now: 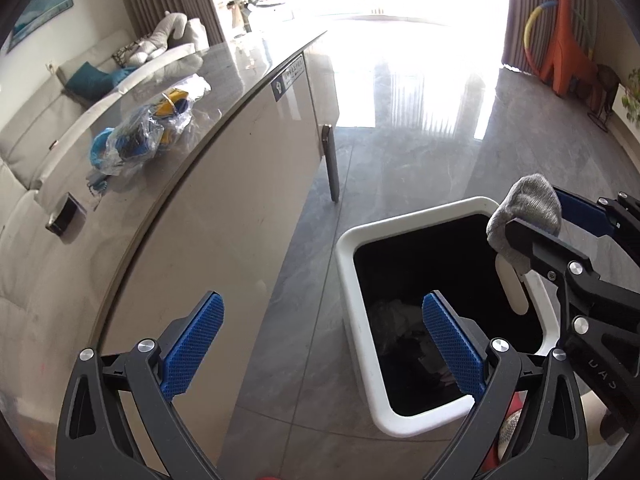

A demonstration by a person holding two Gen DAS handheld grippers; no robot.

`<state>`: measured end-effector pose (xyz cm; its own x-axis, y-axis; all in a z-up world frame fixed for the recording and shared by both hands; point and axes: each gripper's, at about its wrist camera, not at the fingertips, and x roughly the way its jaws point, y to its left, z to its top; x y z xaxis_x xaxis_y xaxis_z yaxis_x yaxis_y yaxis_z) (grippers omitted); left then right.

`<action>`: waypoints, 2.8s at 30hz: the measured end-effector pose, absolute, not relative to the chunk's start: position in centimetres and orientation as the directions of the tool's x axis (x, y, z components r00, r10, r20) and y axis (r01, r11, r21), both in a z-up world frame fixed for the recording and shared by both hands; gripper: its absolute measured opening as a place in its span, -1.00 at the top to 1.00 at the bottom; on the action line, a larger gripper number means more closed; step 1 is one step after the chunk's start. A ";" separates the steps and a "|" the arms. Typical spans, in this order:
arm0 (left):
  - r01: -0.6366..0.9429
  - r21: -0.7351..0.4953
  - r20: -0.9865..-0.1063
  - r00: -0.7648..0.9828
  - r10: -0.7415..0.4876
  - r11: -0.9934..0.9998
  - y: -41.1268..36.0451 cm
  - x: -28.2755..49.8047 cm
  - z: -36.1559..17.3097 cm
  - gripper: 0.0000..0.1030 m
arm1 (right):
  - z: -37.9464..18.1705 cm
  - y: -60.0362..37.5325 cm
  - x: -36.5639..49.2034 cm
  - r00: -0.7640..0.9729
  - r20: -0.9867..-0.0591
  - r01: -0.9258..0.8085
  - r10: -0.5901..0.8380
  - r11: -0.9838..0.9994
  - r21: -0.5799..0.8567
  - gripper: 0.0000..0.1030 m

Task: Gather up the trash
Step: 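Open the left gripper to drop the purple cup while the right gripper drops the grey item, then move both open grippers back toward the bags on the table, then grasp the yellow-blue clear bag with the left gripper while the right grasps the zip bag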

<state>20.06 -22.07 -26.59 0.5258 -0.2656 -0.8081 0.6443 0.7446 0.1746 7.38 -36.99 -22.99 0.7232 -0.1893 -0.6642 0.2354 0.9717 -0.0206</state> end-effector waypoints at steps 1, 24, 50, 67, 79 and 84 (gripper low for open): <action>0.639 0.186 -0.804 0.535 -0.258 0.747 -21.8 20.1 -26.6 -0.90 | -23.3 -37.0 7.5 0.710 -0.668 0.264 -0.223 0.964 -0.042 -0.36; 0.487 0.093 -0.741 0.617 -0.266 0.869 -13.0 24.9 -21.6 -0.90 | -19.0 -31.8 10.4 0.796 -0.546 0.215 -0.262 0.965 -0.150 -0.92; 0.435 0.036 -0.673 0.676 -0.300 0.900 -13.7 35.0 -18.6 -0.90 | -12.4 -32.1 21.8 0.885 -0.411 0.204 -0.216 0.976 -0.073 -0.92; 0.492 0.060 -0.708 0.634 -0.310 0.869 -21.2 38.1 -22.5 -0.69 | -14.4 -36.2 20.8 0.856 -0.431 0.280 -0.284 0.957 -0.074 -0.92; 0.454 0.128 -0.682 0.686 -0.254 0.882 -20.5 36.7 -22.1 0.67 | -14.8 -35.8 20.9 0.875 -0.415 0.256 -0.251 0.966 -0.043 -0.92; 0.410 0.128 -0.636 0.733 -0.243 0.903 -18.2 35.9 -19.4 0.67 | -14.4 -35.3 20.8 0.886 -0.404 0.241 -0.228 0.970 -0.020 -0.92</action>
<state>35.85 -18.16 -19.39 0.7326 -0.2427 -0.6359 0.4105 0.9028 0.1283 20.83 -35.30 -14.37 0.8859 -0.2285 -0.4037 0.2412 0.9703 -0.0197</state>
